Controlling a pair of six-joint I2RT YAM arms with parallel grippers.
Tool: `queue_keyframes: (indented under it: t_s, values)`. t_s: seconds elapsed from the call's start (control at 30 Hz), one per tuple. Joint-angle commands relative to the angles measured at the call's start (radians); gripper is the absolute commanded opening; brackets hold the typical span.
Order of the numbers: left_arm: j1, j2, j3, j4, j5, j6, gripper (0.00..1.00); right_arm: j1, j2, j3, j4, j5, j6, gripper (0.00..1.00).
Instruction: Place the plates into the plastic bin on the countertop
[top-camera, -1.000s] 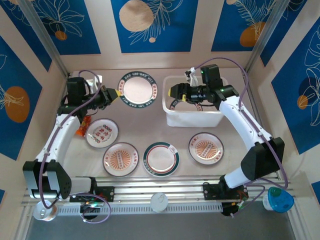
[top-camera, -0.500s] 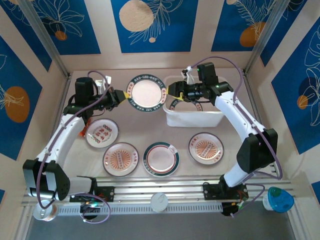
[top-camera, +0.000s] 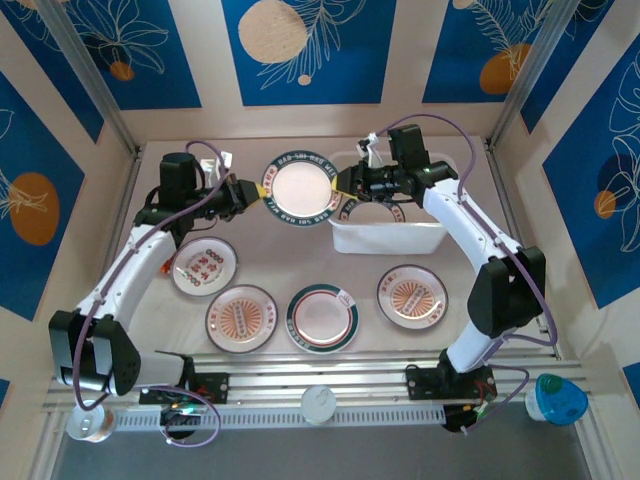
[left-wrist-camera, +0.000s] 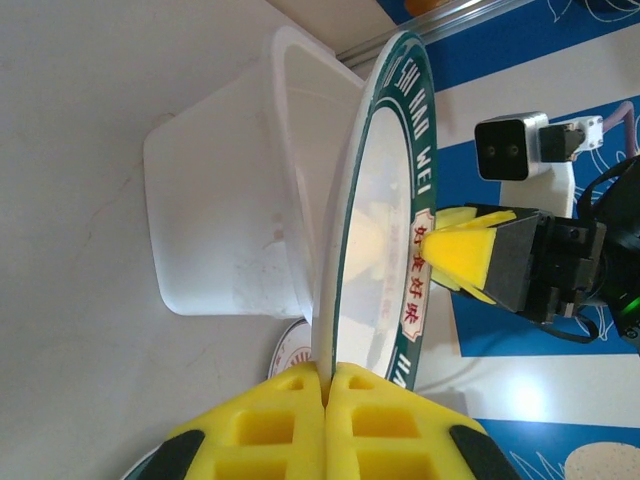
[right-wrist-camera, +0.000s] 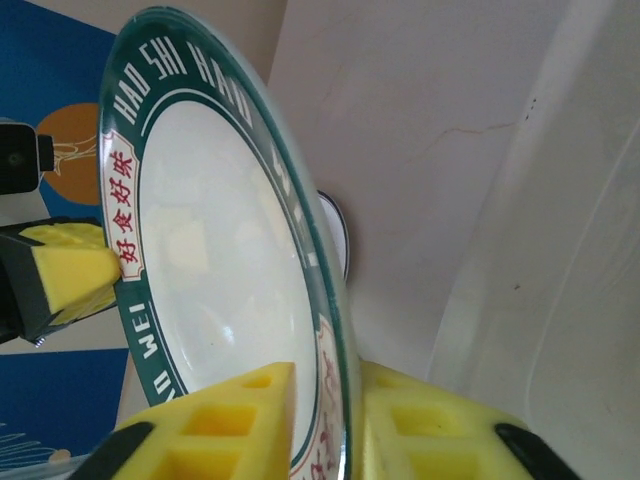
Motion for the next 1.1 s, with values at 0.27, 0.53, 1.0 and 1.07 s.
queue_keyframes:
  t_s: [0.27,0.53,1.0,1.07]
  values:
    - [-0.023,0.013,0.056,0.024,0.018,0.005,0.0,0.004,-0.012,-0.006,0.015,-0.066,-0.007,0.09]
    - [-0.023,-0.005,0.063,0.013,-0.01,0.033,0.67,-0.081,-0.072,-0.083,0.137,-0.137,0.084,0.03]
    - [0.047,-0.01,0.048,-0.096,-0.066,0.12,0.92,-0.375,-0.173,-0.113,-0.089,-0.065,-0.139,0.03]
    - [0.056,-0.015,0.025,-0.103,-0.072,0.128,0.92,-0.394,-0.17,-0.128,-0.097,-0.051,-0.161,0.02]
